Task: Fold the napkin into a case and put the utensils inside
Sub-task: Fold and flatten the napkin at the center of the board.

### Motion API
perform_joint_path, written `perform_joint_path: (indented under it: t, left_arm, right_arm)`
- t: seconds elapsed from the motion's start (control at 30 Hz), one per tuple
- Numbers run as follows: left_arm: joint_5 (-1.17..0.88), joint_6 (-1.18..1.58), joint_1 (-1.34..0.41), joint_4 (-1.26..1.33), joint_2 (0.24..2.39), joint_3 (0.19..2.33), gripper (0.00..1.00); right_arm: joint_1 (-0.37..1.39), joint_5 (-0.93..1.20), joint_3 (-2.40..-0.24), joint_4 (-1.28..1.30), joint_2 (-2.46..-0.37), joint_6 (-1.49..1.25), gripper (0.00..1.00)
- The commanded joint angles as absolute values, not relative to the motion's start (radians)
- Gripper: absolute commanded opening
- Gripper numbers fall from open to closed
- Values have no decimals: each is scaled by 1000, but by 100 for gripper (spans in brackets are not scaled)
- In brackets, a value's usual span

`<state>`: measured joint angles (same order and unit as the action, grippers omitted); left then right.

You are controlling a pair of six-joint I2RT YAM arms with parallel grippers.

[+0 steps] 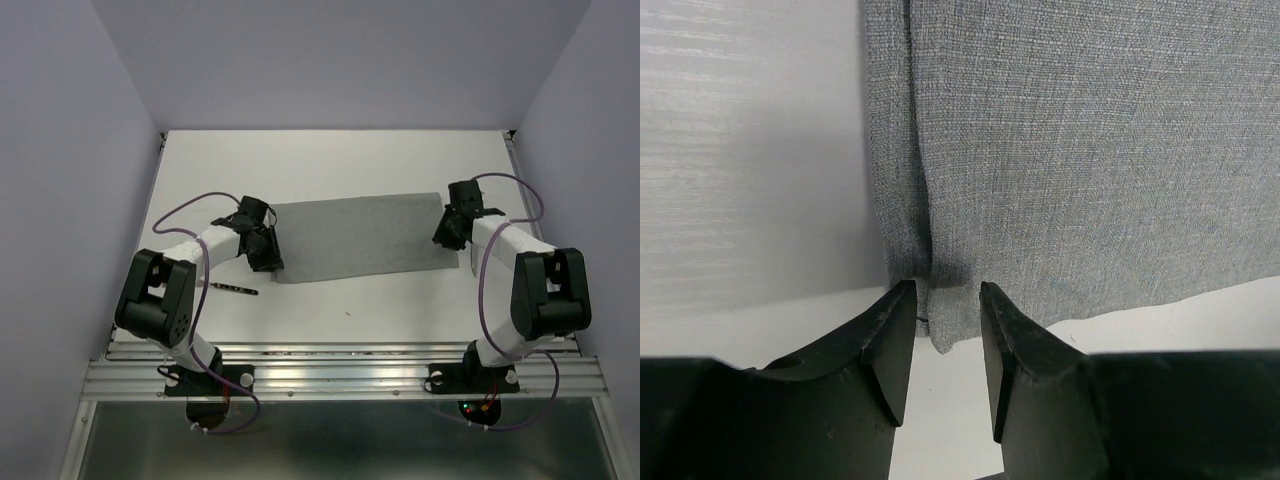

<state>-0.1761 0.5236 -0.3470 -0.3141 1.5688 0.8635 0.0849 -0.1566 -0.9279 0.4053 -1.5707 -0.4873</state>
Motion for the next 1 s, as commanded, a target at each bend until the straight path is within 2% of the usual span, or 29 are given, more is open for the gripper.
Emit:
perform_joint_path:
  t: [0.0, 0.4, 0.53, 0.97]
  left_arm:
    - [-181, 505, -353, -364, 1532, 905, 43]
    - [-172, 574, -360, -362, 1509, 859, 40]
    - [-173, 583, -368, -359, 1522, 847, 36]
    - [-150, 598, -382, -391, 1536, 831, 36]
  right_arm:
    - [89, -98, -971, 383, -1531, -472, 32]
    - [89, -75, -865, 416, -1396, -503, 33]
    - [89, -81, -841, 425, -1373, -505, 33]
    - [89, -81, -833, 425, -1371, -503, 33]
